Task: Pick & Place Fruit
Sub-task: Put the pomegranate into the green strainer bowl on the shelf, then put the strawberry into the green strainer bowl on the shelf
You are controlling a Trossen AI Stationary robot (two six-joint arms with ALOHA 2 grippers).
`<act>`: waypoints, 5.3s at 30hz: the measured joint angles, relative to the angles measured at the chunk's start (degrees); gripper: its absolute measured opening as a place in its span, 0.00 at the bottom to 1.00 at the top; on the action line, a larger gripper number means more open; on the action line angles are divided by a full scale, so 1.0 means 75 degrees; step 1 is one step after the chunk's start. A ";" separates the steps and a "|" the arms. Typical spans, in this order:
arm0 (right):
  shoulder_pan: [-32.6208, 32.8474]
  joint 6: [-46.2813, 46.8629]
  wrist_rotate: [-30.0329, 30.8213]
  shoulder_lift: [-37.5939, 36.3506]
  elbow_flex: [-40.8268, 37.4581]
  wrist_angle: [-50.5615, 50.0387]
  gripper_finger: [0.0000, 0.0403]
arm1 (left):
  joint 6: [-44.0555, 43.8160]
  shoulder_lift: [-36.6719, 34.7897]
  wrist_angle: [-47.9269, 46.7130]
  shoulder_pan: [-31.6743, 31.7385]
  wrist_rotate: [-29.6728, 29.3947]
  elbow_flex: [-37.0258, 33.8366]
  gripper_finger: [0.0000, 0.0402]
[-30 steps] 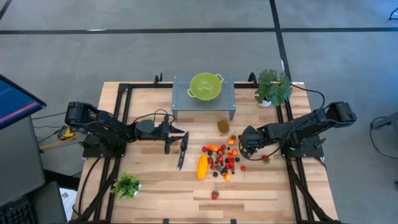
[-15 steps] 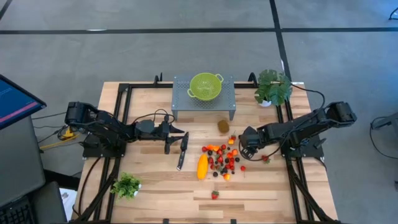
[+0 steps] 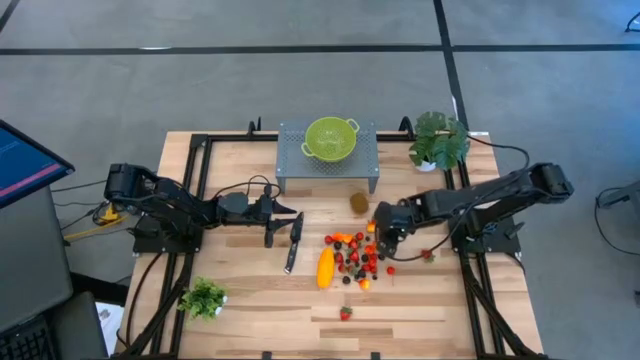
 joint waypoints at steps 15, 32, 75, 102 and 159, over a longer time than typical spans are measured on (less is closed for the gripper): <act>-0.1702 -0.3213 0.0023 -0.0003 0.2740 0.1731 0.51 | -0.0001 0.0000 0.0000 0.0000 0.0000 -0.0002 0.26; -0.3787 -0.3652 -0.0985 0.1308 0.2779 0.4910 0.50 | 0.0000 0.0000 -0.0032 0.0032 -0.0029 -0.0005 0.26; -0.4501 -0.3967 -0.0912 0.2235 0.3212 0.4056 0.62 | -0.0003 0.0000 -0.0057 0.0080 -0.0038 -0.0012 0.26; -0.1691 -0.2619 0.0840 0.0612 0.4361 -0.2379 0.66 | -0.0003 0.0000 -0.0055 0.0080 -0.0058 -0.0017 0.26; 0.2257 0.4103 -0.0627 -0.0635 -0.1857 -0.1811 0.66 | -0.0005 0.0000 0.0206 0.0081 -0.0061 -0.0017 0.26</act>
